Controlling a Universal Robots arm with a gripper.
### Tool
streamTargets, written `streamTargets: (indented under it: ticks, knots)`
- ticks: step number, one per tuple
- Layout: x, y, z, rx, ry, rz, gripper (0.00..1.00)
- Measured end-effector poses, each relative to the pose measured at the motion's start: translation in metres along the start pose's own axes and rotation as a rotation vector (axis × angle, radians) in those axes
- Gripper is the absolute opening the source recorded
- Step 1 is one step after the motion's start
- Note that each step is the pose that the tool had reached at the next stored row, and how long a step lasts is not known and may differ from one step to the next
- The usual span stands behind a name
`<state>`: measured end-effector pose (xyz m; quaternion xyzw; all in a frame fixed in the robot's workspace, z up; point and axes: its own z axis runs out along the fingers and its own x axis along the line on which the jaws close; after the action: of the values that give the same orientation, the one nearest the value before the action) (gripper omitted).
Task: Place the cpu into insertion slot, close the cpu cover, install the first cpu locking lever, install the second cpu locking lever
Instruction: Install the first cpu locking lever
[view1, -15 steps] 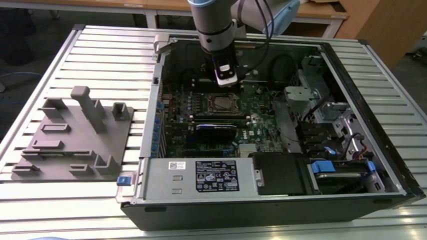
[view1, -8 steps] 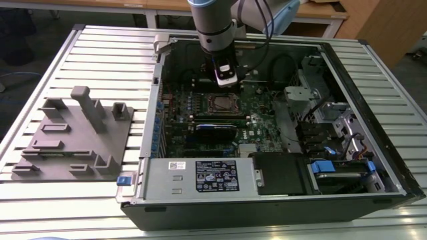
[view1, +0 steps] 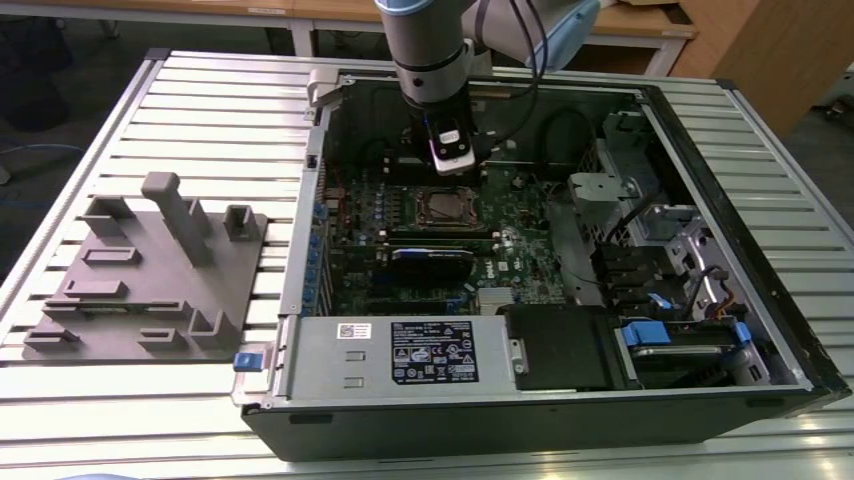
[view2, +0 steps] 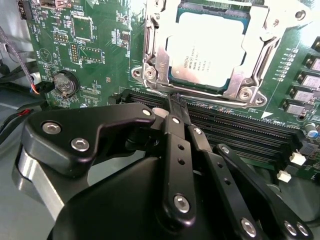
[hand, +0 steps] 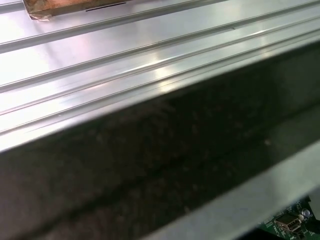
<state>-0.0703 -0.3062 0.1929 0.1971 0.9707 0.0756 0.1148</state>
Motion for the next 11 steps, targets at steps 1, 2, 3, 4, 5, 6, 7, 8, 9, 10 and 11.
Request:
streamTargets:
  ticks: [1, 2, 3, 4, 5, 6, 7, 8, 9, 10, 11]
  knots:
    - [0.0, -0.0001, 0.0, 0.0, 0.0, 0.0, 0.1]
    - [0.0, -0.0001, 0.0, 0.0, 0.0, 0.0, 0.1]
    - [0.0, -0.0001, 0.0, 0.0, 0.0, 0.0, 0.1]
    - [-0.0001, -0.0002, 0.0, -0.0001, 0.0, 0.0, 0.1]
    - [-0.0002, -0.0004, 0.0, -0.0001, 0.0, 0.0, 0.1]
    - [-0.0003, -0.0005, 0.0, -0.0001, 0.0, 0.0, 0.1]
    - [-0.0003, -0.0006, 0.0, 0.0, 0.0, 0.0, 0.1]
    - [-0.0004, -0.0007, 0.0, 0.0, 0.0, 0.0, 0.1]
    - [-0.0004, -0.0007, -0.0001, 0.0, 0.0, 0.0, 0.1]
    - [-0.0004, -0.0008, -0.0001, 0.0, 0.0, 0.0, 0.1]
    - [-0.0005, -0.0008, -0.0001, 0.0, 0.0, 0.0, 0.1]
